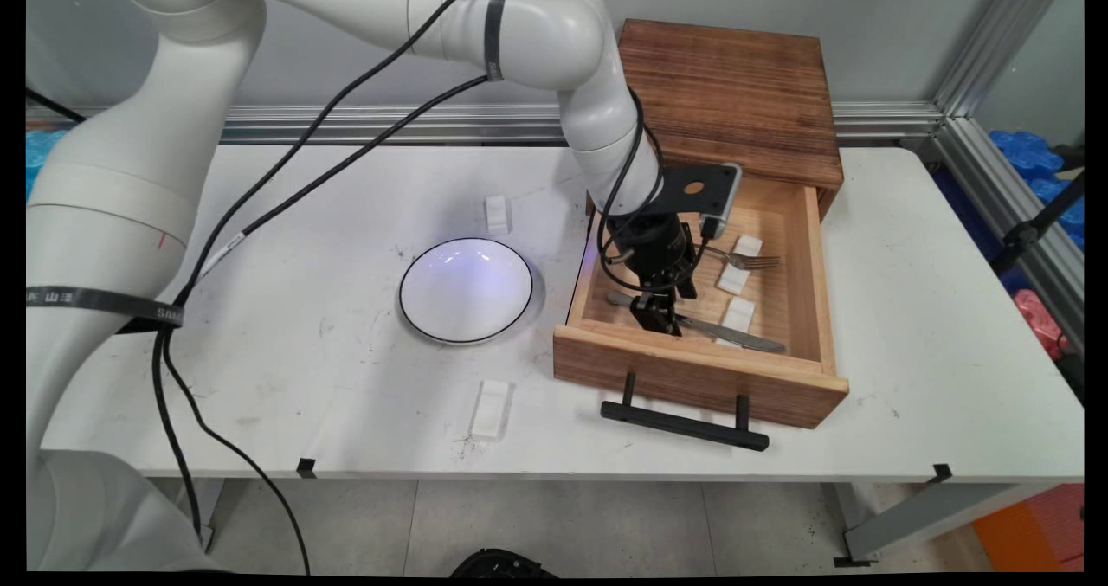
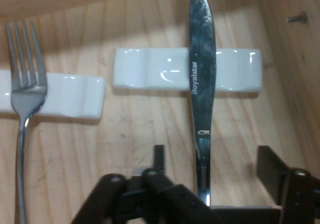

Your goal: Place the picked object into the drawer

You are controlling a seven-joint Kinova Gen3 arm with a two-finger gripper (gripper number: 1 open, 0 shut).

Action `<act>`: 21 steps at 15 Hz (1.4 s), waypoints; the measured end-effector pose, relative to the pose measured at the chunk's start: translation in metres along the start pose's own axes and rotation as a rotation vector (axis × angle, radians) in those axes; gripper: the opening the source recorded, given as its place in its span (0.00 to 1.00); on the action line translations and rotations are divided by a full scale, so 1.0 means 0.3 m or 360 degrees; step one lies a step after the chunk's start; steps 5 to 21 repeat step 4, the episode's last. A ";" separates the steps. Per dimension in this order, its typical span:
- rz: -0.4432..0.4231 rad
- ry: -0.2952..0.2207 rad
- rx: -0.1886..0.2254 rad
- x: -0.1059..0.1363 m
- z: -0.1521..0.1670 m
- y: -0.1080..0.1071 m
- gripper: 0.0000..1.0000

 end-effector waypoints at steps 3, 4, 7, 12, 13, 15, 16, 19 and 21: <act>-0.0001 0.0002 0.0001 -0.003 -0.004 0.004 1.00; -0.0001 0.0002 0.0002 -0.004 -0.008 0.005 1.00; -0.0001 0.0002 0.0002 -0.004 -0.008 0.005 1.00; -0.0001 0.0002 0.0002 -0.004 -0.008 0.005 1.00; -0.0001 0.0002 0.0002 -0.004 -0.008 0.005 1.00; -0.0001 0.0002 0.0002 -0.004 -0.008 0.005 1.00; -0.0001 0.0002 0.0002 -0.004 -0.008 0.005 1.00; -0.0001 0.0002 0.0002 -0.004 -0.008 0.005 1.00; -0.0001 0.0002 0.0002 -0.004 -0.008 0.005 1.00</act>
